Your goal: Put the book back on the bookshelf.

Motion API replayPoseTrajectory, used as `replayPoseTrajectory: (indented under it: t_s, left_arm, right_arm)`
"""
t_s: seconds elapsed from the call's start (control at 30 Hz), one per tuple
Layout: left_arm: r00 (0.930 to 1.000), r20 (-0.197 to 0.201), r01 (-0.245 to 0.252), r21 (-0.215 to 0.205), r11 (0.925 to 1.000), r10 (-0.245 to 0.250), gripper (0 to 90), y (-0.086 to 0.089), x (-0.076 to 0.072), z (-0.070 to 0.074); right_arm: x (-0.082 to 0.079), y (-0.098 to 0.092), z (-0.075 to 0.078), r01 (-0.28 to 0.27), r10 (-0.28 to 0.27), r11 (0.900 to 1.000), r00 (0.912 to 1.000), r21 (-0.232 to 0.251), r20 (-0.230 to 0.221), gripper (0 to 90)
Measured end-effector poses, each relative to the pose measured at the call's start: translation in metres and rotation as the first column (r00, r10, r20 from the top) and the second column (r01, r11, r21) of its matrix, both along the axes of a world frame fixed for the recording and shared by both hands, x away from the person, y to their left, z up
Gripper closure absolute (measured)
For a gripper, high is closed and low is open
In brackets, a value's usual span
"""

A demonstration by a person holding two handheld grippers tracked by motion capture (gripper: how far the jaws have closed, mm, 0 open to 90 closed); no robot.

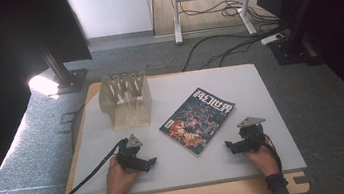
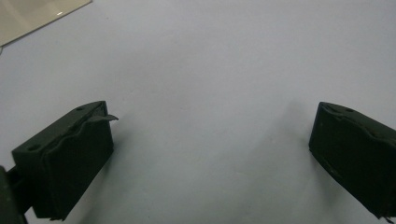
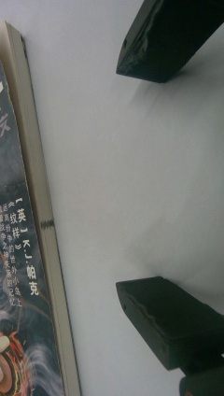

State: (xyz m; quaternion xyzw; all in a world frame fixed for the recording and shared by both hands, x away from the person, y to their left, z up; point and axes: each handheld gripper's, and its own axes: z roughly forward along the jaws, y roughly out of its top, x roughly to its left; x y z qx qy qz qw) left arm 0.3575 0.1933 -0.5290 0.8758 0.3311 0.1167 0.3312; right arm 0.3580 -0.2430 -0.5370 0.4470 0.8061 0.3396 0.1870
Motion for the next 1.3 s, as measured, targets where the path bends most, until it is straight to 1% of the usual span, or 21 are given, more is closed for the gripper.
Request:
replayPoseTrajectory:
  t_s: [0.57,0.6,0.67,0.73,0.77,0.83,0.9,1.0,1.07,1.1,1.13,1.17,1.23,1.3]
  left_arm:
    - [1.0000,-0.004,-0.001,-0.004,1.0000,0.001,0.0,0.000,0.000,0.000]
    - [0.9999,-0.013,-0.003,-0.010,0.9999,0.003,0.0,0.000,0.001,0.001]
    - [0.9999,-0.017,-0.003,-0.013,0.9999,0.003,0.0,0.000,0.002,0.002]
    - [0.9996,-0.026,0.010,-0.013,0.9999,-0.011,0.0,0.000,0.004,0.003]
    - [0.9995,-0.025,0.018,-0.011,0.9998,-0.018,0.0,-0.001,0.006,0.005]
    - [0.9995,-0.019,0.026,0.003,0.9997,-0.026,0.0,-0.005,0.008,0.007]
    - [0.9993,-0.020,0.033,-0.002,0.9994,-0.033,0.0,-0.006,0.009,0.009]
    - [0.9988,-0.015,0.047,-0.019,0.9987,-0.047,0.0,-0.014,0.016,0.020]
    - [0.9985,-0.013,0.053,-0.022,0.9984,-0.053,0.0,-0.019,0.020,0.025]
    - [0.9985,-0.013,0.053,-0.022,0.9984,-0.053,0.0,-0.019,0.020,0.025]
    - [0.9983,-0.007,0.058,-0.024,0.9980,-0.058,0.0,-0.024,0.025,0.031]
    - [0.9983,-0.001,0.059,-0.027,0.9979,-0.059,0.0,-0.026,0.028,0.034]
    - [0.9977,0.000,0.067,-0.041,0.9969,-0.067,0.0,-0.031,0.033,0.039]
    - [0.9976,0.006,0.069,-0.041,0.9968,-0.069,0.0,-0.034,0.036,0.041]
  right_arm:
    - [0.000,0.000,0.000,-0.001,0.001,1.000,1.0000,0.003,-0.003,0.0]
    - [0.000,0.000,0.000,0.001,-0.001,1.000,1.0000,0.003,-0.005,0.0]
    - [0.001,0.000,0.001,0.002,-0.002,1.000,1.0000,0.006,-0.006,0.0]
    - [0.002,0.000,0.002,-0.006,0.006,1.000,0.9998,0.003,-0.017,0.0]
    - [0.003,-0.001,0.003,-0.007,0.007,1.000,0.9996,0.006,-0.026,0.0]
    - [0.004,-0.003,0.006,-0.002,0.002,1.000,0.9999,0.011,-0.016,0.0]
    - [0.005,-0.004,0.009,-0.004,0.004,1.000,1.0000,0.015,-0.002,0.0]
    - [0.006,-0.003,0.012,-0.009,0.009,1.000,0.9999,0.023,0.009,0.0]
    - [0.009,-0.002,0.014,-0.017,0.017,1.000,0.9998,0.024,0.007,0.0]
    - [0.009,-0.002,0.014,-0.017,0.017,1.000,0.9998,0.024,0.007,0.0]
    - [0.012,0.001,0.015,-0.026,0.026,1.000,0.9996,0.016,0.008,0.0]
    - [0.013,0.002,0.016,-0.029,0.029,0.999,0.9995,0.014,0.011,0.0]
    - [0.017,0.004,0.019,-0.038,0.038,0.999,0.9992,0.009,0.015,0.0]
    - [0.022,0.007,0.021,-0.045,0.045,0.999,0.9988,0.007,0.021,0.0]
